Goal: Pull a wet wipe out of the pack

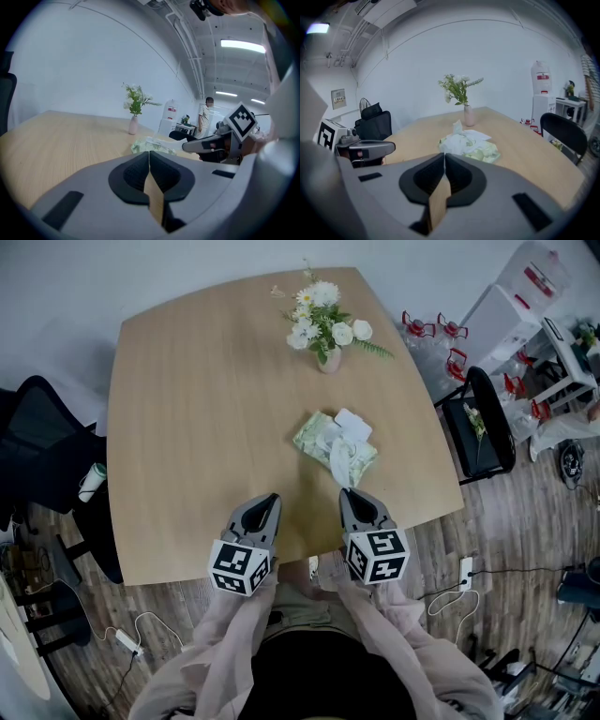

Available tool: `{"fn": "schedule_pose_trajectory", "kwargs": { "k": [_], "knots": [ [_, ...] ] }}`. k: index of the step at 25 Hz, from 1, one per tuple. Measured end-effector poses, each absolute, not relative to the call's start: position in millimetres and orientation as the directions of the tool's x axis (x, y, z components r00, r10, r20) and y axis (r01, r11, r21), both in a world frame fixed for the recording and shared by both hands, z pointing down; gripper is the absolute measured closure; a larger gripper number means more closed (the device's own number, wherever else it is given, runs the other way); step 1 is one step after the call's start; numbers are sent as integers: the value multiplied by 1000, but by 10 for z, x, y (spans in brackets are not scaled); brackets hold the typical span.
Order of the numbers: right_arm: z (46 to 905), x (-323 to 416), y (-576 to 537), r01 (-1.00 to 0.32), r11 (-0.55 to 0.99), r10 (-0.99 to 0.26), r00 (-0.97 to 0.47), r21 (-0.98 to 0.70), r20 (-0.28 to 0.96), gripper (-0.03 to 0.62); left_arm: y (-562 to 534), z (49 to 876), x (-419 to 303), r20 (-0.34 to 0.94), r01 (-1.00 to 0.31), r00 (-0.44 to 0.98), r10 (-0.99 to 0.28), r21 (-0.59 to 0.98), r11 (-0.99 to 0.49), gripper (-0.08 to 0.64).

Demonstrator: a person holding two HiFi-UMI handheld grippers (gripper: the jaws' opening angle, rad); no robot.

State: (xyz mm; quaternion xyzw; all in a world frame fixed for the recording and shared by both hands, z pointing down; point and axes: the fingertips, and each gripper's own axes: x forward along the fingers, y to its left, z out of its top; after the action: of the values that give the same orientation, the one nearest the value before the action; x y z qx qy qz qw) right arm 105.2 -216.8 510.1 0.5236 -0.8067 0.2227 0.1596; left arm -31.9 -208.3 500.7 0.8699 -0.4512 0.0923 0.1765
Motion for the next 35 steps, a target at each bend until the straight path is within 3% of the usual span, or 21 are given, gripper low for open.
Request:
{"fn": "schedule_pose_trajectory", "kwargs": {
  "k": [35],
  "knots": [
    [4943, 1154, -1904, -919, 344, -797, -394, -193, 458, 574, -1901, 4873, -257, 303, -816, 578, -758, 194, -544, 545]
  ]
}}
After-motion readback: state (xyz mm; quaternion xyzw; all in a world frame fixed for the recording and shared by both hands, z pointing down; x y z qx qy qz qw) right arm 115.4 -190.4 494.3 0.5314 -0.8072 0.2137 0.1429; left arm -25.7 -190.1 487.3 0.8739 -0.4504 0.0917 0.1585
